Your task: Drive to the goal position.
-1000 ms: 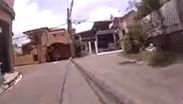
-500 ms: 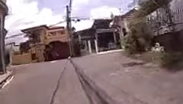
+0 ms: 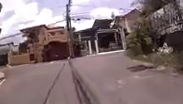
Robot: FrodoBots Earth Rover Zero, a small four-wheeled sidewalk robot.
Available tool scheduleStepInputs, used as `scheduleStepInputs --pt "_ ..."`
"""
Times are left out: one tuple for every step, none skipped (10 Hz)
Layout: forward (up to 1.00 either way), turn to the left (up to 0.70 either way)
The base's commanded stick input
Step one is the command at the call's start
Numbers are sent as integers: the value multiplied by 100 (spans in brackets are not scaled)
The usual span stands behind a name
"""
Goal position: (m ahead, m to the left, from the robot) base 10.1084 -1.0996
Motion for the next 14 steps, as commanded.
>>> scheduleStepInputs --pt "100 0" --pt "100 0" --pt "100 0" --pt "100 0" --pt "100 0" --pt "100 0" --pt "100 0" --pt "100 0" --pt "100 0" --pt "100 0" --pt "100 0" --pt "100 0" --pt "100 0" --pt "100 0"
